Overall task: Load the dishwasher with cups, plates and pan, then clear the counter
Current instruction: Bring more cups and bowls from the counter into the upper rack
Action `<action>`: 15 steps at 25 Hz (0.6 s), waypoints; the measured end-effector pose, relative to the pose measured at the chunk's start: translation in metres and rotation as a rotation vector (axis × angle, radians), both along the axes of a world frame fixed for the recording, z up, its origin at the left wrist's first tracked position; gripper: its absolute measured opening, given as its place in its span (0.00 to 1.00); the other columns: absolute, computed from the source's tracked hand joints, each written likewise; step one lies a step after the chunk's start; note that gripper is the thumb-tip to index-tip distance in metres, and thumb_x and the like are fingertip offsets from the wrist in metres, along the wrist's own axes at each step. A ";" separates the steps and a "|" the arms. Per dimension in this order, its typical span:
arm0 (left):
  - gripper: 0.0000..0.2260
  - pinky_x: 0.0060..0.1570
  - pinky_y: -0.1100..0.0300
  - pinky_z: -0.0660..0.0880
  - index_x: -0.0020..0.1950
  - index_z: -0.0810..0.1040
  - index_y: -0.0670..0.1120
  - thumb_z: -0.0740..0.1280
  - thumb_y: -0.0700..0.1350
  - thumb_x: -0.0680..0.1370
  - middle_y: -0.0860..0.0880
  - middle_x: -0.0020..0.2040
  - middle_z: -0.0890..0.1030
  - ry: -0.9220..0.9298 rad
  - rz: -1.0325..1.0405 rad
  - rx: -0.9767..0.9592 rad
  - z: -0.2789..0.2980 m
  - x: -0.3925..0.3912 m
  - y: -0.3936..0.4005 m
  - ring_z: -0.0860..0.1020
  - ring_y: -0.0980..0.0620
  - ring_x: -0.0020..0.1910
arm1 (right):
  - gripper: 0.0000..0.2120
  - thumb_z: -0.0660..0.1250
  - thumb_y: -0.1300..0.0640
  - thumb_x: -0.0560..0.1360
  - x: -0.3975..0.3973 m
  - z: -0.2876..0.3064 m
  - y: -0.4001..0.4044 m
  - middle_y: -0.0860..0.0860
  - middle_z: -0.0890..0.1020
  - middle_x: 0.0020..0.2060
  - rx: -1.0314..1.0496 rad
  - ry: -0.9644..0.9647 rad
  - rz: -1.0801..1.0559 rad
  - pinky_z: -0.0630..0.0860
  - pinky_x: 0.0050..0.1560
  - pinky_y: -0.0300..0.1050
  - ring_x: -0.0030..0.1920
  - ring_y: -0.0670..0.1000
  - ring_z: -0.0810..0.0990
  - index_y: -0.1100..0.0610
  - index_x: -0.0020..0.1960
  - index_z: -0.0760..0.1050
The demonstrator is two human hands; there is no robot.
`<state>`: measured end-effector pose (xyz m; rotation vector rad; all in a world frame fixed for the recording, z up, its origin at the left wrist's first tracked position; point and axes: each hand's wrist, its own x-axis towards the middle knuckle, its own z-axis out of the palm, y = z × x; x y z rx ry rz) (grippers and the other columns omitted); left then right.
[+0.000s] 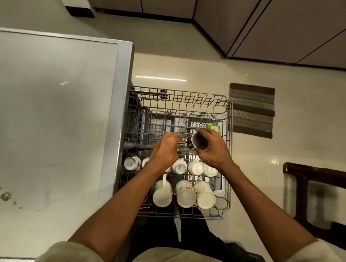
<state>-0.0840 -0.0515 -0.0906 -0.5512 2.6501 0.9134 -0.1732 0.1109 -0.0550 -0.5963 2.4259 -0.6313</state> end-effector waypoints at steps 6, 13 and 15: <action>0.38 0.77 0.44 0.53 0.79 0.57 0.46 0.67 0.31 0.72 0.47 0.82 0.45 -0.303 -0.188 -0.023 -0.030 -0.038 0.009 0.45 0.47 0.80 | 0.38 0.77 0.53 0.71 -0.054 -0.073 -0.004 0.53 0.71 0.69 0.079 -0.032 -0.022 0.71 0.69 0.51 0.70 0.55 0.68 0.55 0.76 0.66; 0.44 0.77 0.40 0.52 0.81 0.45 0.49 0.67 0.33 0.73 0.50 0.81 0.38 -0.470 -0.215 0.004 -0.081 -0.070 0.012 0.43 0.47 0.80 | 0.37 0.78 0.57 0.71 -0.084 -0.125 -0.009 0.52 0.70 0.70 0.147 -0.073 -0.050 0.67 0.71 0.51 0.71 0.56 0.67 0.53 0.76 0.66; 0.44 0.77 0.41 0.54 0.81 0.44 0.49 0.68 0.34 0.73 0.49 0.81 0.39 -0.491 -0.216 -0.001 -0.091 -0.074 0.009 0.44 0.47 0.80 | 0.36 0.77 0.60 0.71 -0.084 -0.137 -0.011 0.52 0.71 0.70 0.154 -0.096 -0.049 0.65 0.71 0.48 0.71 0.55 0.67 0.54 0.76 0.66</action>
